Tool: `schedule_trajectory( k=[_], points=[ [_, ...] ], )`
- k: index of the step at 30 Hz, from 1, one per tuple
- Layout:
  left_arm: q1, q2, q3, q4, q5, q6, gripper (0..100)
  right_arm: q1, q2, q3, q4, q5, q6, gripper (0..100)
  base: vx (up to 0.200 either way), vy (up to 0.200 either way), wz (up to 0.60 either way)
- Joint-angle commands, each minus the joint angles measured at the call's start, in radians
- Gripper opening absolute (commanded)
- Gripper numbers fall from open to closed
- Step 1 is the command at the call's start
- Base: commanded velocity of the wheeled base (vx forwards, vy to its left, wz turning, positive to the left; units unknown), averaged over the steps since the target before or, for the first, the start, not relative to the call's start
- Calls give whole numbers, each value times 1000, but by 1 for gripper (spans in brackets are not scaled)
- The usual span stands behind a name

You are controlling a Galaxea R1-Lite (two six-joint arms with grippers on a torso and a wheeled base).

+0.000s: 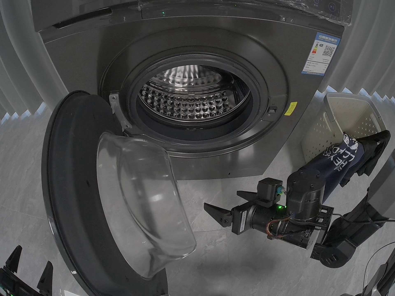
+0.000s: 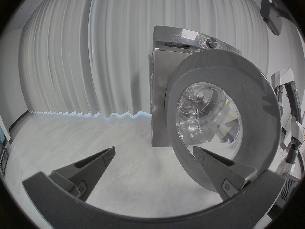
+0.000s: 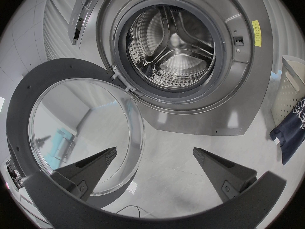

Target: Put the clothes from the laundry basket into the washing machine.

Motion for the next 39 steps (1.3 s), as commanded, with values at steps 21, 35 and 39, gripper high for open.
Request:
schedule_trajectory(
  k=[21,35,39],
  points=[
    [0,-15,16,0,0,1,100,47,124,-139,-24,9,-3,100,-67,0,0],
    [0,-15,16,0,0,-2,100,81,288,-356,-8,2,-10,100,-143,0,0],
    [0,-15,16,0,0,-2,100,105,322,-412,-5,0,-10,100,0,0,0]
  ],
)
